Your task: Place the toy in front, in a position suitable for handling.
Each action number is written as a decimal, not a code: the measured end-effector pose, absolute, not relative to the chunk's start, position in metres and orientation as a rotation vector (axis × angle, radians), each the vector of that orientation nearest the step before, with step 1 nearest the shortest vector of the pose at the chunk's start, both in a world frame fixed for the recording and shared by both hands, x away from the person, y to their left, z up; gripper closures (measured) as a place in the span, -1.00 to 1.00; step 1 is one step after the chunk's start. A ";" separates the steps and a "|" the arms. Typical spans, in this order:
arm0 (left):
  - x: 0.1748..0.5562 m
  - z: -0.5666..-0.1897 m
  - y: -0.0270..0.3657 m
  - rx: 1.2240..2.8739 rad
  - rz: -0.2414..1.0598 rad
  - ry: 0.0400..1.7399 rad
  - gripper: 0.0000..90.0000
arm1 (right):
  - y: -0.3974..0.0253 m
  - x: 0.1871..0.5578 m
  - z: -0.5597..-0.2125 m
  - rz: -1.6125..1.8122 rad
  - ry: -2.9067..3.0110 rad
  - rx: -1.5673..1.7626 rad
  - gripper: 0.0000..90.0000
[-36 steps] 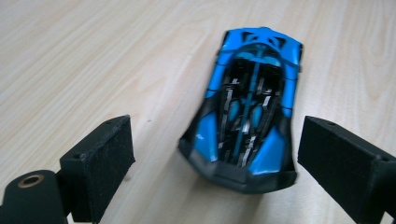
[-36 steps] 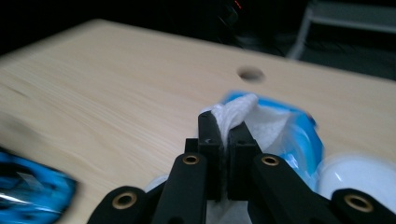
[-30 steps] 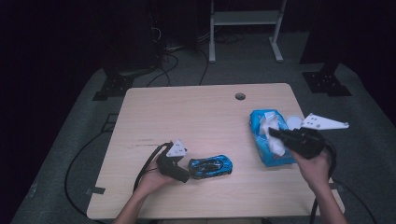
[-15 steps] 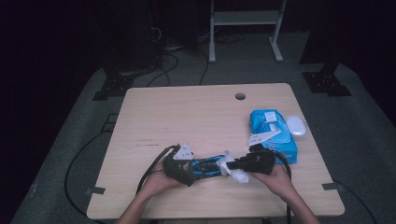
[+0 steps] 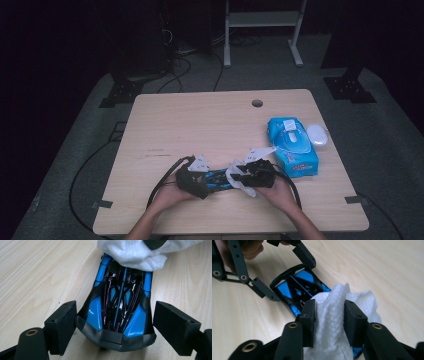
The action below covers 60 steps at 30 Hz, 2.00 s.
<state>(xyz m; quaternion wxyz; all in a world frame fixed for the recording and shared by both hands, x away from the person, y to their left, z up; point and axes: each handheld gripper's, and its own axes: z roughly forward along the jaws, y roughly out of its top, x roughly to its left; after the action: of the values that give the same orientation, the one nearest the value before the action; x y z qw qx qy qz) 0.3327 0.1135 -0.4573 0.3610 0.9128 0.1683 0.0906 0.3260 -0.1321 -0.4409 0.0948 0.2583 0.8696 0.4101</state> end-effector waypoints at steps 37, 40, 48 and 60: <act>0.333 -0.467 0.105 2.378 0.228 0.432 -0.54 | -0.159 0.324 -0.460 1.138 2.527 0.942 0.89; 0.333 -0.467 0.105 2.376 0.226 0.432 -0.55 | -0.136 0.318 -0.456 1.244 2.580 0.847 0.89; 0.332 -0.467 0.110 2.376 0.218 0.426 -0.54 | -0.155 0.326 -0.458 1.123 2.535 0.924 0.89; 0.331 -0.468 0.109 2.370 0.223 0.424 -0.53 | -0.123 0.315 -0.453 1.239 2.603 0.761 0.89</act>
<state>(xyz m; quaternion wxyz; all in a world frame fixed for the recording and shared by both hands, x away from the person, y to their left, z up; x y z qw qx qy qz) 0.3309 0.1093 -0.4680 0.3538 0.9168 0.1639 0.0863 0.3147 -0.1235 -0.4534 0.0801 0.2544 0.8702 0.4143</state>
